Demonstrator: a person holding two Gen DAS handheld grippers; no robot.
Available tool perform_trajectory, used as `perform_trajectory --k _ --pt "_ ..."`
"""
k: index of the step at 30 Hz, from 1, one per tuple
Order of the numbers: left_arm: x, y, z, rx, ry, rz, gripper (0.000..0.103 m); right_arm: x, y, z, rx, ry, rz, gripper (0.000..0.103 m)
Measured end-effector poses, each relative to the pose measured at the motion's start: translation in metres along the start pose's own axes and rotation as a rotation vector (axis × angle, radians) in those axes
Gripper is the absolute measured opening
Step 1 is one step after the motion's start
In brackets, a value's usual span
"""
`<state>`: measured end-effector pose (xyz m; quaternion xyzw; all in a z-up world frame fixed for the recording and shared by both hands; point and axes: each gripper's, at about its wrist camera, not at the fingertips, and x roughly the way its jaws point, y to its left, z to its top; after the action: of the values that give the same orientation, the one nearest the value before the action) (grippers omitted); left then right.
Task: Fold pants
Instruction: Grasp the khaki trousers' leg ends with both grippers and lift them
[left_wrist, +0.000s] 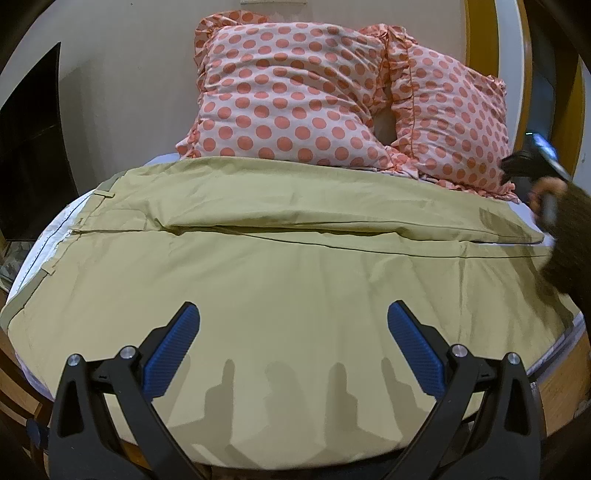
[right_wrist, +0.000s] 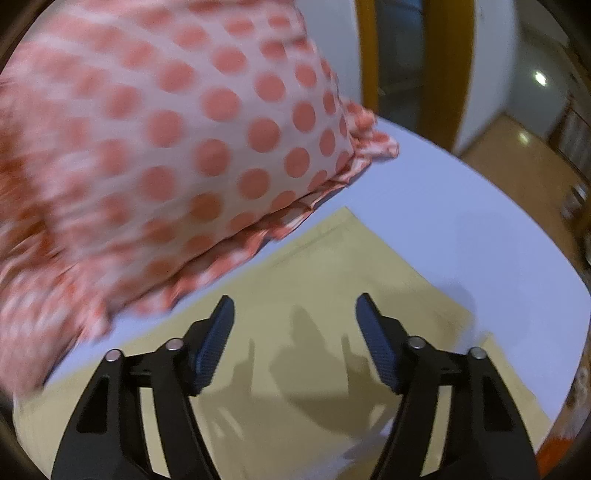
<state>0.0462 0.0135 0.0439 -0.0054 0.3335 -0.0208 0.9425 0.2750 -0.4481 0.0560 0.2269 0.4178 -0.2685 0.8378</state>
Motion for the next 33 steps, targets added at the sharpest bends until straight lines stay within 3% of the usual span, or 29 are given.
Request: perform_trajectory --k 4,8,10,12,13,15,18,22,26,29,31,33 --pt "0.007 0.002 -0.003 0.016 0.013 0.022 0.101 0.057 0.013 0.022 0.13 0.088 -0.083 0.062" --pt "0.016 0.005 -0.002 0.028 0.021 0.041 0.101 0.08 0.025 0.023 0.088 0.069 -0.221 0.062" --pt "0.019 0.006 -0.003 0.023 0.025 0.036 0.101 0.081 0.027 0.021 0.052 0.027 -0.209 0.053" --pt "0.022 0.008 -0.003 0.014 0.027 0.037 0.101 0.079 0.023 0.015 0.021 -0.011 -0.167 0.031" --pt "0.022 0.009 -0.003 0.007 0.028 0.037 0.101 0.078 0.021 0.014 0.014 -0.027 -0.15 0.026" --pt "0.021 0.013 -0.005 -0.015 0.028 0.035 0.101 0.077 0.007 0.011 0.021 -0.06 -0.102 0.013" --pt "0.013 0.02 -0.006 -0.046 0.009 0.041 0.101 0.074 -0.026 0.01 0.141 -0.062 0.08 0.005" --pt "-0.007 0.035 -0.007 -0.089 -0.05 0.071 0.101 0.037 -0.06 0.001 0.201 -0.14 0.293 0.005" --pt "-0.026 0.054 -0.004 -0.147 -0.129 0.067 0.101 -0.037 -0.13 -0.043 0.214 -0.222 0.539 0.004" --pt "-0.035 0.067 0.007 -0.171 -0.166 0.035 0.101 -0.092 -0.173 -0.118 0.256 -0.193 0.638 0.004" --pt "-0.036 0.073 0.017 -0.182 -0.182 0.0 0.101 -0.088 -0.196 -0.141 0.272 -0.154 0.643 0.005" --pt "-0.032 0.079 0.028 -0.197 -0.195 -0.056 0.101 -0.079 -0.208 -0.162 0.3 -0.056 0.659 0.006"
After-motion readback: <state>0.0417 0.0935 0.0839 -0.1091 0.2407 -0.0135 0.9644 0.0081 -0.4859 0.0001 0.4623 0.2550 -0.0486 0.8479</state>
